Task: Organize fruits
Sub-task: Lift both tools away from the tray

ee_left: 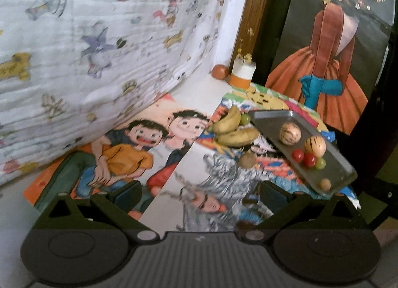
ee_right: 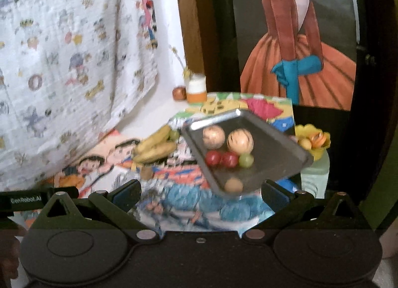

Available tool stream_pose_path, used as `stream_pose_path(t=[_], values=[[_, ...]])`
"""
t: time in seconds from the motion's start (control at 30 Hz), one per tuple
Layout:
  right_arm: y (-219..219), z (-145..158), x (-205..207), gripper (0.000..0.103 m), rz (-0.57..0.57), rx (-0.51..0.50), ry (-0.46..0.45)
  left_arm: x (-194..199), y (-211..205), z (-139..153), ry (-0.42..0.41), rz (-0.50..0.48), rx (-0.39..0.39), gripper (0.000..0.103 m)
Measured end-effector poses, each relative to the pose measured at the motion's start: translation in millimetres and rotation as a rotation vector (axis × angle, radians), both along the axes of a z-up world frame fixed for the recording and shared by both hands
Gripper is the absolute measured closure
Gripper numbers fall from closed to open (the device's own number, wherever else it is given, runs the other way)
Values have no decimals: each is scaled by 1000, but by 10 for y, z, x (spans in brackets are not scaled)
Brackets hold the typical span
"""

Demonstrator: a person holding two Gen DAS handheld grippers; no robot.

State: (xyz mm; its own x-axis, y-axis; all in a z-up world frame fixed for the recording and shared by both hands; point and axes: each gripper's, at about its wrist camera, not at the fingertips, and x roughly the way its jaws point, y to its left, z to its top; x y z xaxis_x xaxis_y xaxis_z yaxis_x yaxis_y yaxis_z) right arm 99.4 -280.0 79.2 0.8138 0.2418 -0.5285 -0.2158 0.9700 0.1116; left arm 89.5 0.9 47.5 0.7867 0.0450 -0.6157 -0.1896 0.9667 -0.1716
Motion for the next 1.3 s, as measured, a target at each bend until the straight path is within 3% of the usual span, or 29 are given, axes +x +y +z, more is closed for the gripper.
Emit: stream_pose_path(t=[0.37, 0.57, 0.97, 1.1, 1.3], values=[[434, -240, -57, 1, 90, -80, 157, -124, 252, -192, 142, 35, 13, 0], [671, -229, -82, 1, 172, -133, 146, -100, 338, -213, 173, 48, 28, 0], [753, -326, 126, 1, 216, -147, 163, 147, 509, -262, 226, -5, 10, 0], [731, -184, 300, 1, 263, -127, 137, 268, 527, -223, 232, -18, 22, 0], [551, 366, 741, 1, 312, -11, 22, 582, 549, -21, 194, -22, 36, 0]])
